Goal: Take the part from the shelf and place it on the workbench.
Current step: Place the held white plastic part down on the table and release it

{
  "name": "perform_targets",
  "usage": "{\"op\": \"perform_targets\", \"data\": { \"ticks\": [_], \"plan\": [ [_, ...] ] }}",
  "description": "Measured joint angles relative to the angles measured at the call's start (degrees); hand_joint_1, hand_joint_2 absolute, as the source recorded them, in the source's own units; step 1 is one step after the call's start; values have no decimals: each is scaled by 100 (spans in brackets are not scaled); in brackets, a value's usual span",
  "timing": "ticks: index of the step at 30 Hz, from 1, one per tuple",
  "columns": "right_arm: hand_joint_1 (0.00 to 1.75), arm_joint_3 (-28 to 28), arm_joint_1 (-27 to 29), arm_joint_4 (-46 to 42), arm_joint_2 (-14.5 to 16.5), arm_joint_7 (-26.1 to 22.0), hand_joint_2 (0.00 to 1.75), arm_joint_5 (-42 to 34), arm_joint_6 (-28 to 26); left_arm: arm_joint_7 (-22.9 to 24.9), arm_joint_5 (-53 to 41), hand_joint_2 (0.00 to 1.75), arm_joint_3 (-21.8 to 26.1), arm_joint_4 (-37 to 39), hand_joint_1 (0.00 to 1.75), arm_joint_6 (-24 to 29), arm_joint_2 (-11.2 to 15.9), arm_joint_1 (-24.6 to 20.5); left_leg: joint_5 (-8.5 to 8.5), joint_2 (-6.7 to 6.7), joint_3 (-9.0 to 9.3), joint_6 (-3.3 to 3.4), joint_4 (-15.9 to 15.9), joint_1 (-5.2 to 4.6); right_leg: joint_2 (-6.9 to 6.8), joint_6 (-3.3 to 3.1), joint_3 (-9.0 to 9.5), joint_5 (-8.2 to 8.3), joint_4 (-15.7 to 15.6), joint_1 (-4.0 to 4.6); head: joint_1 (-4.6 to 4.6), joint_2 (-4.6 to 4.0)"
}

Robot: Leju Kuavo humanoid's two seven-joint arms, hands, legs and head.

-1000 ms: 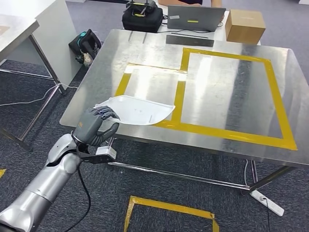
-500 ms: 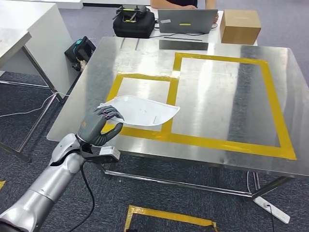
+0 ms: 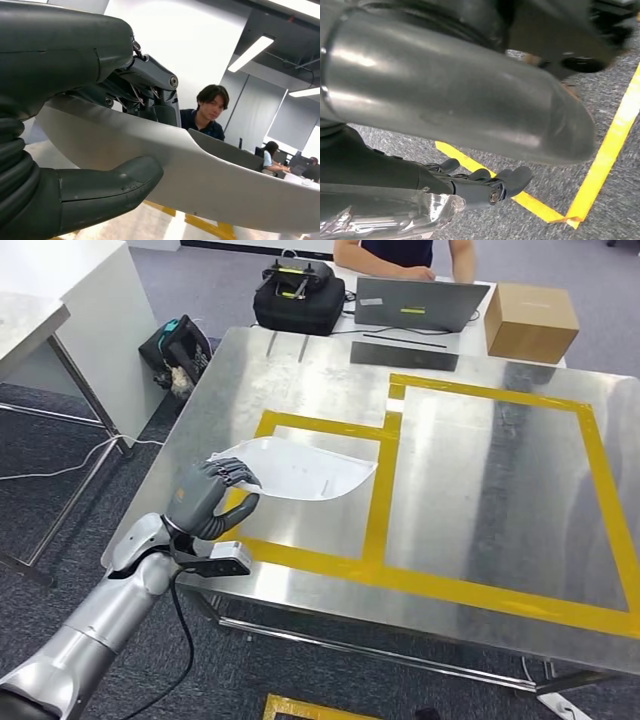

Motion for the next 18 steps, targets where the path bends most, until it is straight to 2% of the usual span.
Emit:
{"op": "perform_targets", "data": {
  "ticks": [1, 2, 4, 5, 6, 7, 8, 11, 12, 16, 18],
  "plan": [
    [0, 0, 9, 0, 0, 2, 0, 1, 1, -15, 4, 175, -2, 3, 124, -3, -3, 0, -70, -8, 100, -7, 2, 0, 0, -7, -39, 60, -223, -1, 7, 0],
    [0, 0, 13, 0, 0, 3, 0, 2, 1, -40, 10, 175, -3, 4, 124, -3, -5, 0, -144, -12, 199, -20, 2, 0, -2, -15, -30, 339, -558, -4, 12, 0],
    [0, 0, 20, 7, 3, 6, 0, 3, 9, -108, 27, 175, -7, 9, 124, 14, -9, -4, -288, -23, 352, -62, 16, -15, -21, -50, 10, 1186, -1187, -4, 19, -1],
    [0, 0, 19, 11, 4, 8, 0, 4, 14, -134, 32, 175, -11, 11, 124, 27, -12, -8, -345, -30, 392, -90, 19, -22, -27, -83, 35, 1510, -1354, 2, 9, -1],
    [0, 0, 15, 15, 6, 10, 0, 4, 16, -155, 32, 175, -18, 13, 124, 46, -14, -13, -377, -37, 414, -117, 27, -29, -33, -123, 49, 1664, -1413, 11, -1, -1],
    [0, 0, 4, 15, 7, 11, 0, 5, 15, -169, 21, 175, -26, 14, 124, 69, -17, -17, -406, -41, 422, -134, 17, -30, -28, -160, 74, 1670, -1410, 18, -14, -1],
    [0, 0, -6, 15, 7, 11, 0, 7, 15, -179, 4, 175, -33, 15, 124, 95, -14, -25, -418, -39, 434, -110, 10, -28, -15, -173, 90, 1691, -1413, 16, -28, -1],
    [0, 0, -45, 15, 8, 10, 0, 12, 14, -191, -66, 175, -58, 16, 124, 172, -1, -43, -406, -33, 453, 55, -25, -32, 32, -172, 94, 1694, -1436, 0, -48, -1],
    [0, 0, -51, 15, 9, 10, 0, 13, 15, -192, -81, 175, -69, 16, 124, 192, 1, -46, -395, -33, 456, 73, -38, -33, 48, -180, 93, 1684, -1444, 1, -50, -1],
    [0, 0, -49, 15, 11, 9, 0, 16, 15, -192, -125, 175, -120, 17, 124, 255, 24, -50, -417, -33, 509, 63, -143, -32, 86, -229, 92, 1645, -1455, 11, -50, -1],
    [0, 0, -47, 15, 11, 8, 0, 22, 13, -192, -133, 175, -132, 18, 124, 271, 43, -48, -445, -33, 538, -12, -200, -25, 90, -241, 91, 1636, -1454, 20, -49, -1]
  ]
}}
